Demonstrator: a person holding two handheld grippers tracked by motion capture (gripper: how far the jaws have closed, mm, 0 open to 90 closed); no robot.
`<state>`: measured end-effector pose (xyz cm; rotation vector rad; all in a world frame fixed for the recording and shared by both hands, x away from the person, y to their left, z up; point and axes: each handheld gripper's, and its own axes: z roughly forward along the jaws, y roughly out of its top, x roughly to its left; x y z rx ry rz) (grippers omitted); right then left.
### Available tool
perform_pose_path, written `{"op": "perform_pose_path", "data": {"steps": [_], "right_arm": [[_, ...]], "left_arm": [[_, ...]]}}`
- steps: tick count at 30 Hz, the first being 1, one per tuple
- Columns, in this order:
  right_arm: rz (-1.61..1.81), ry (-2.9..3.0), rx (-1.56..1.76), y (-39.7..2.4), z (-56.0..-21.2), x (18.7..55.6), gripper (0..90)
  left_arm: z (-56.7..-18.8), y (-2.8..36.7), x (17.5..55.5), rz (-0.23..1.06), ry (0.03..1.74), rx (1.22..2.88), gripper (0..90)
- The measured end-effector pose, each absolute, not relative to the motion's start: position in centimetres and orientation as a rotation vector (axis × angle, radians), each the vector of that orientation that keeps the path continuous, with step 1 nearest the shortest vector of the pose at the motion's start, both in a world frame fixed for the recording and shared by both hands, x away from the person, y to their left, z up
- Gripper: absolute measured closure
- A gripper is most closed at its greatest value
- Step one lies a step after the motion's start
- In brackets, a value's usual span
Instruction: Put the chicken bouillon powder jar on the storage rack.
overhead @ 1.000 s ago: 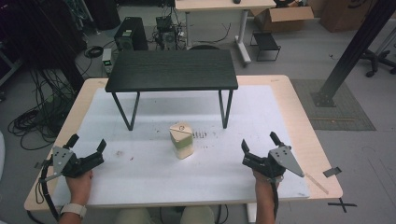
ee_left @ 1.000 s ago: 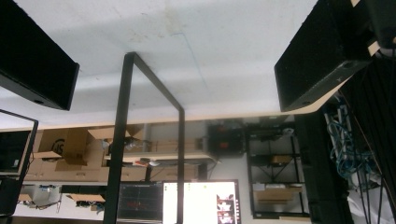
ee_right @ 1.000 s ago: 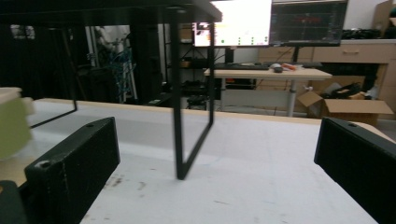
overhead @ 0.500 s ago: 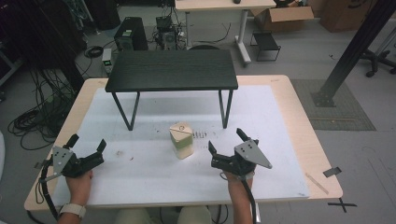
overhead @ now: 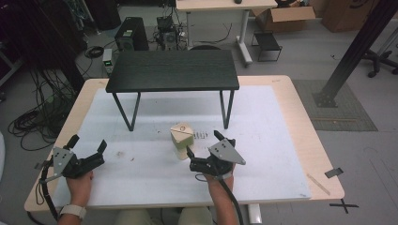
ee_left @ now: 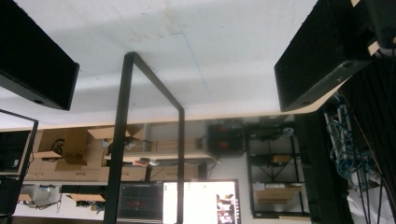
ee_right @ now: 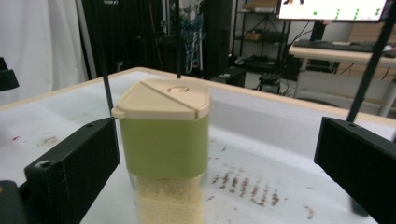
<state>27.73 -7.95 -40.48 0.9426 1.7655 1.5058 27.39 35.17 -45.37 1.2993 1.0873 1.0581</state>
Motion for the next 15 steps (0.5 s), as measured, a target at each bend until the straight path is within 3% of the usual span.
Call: {"op": "perform_pose_path", "data": {"steps": [15], "right_arm": [[1.463,1.872,0.973,-5.1,-41.6,29.4,0.0]], "left_arm": [[-45.4,35.2,27.4,1.057,1.088,1.3,0.2]]}}
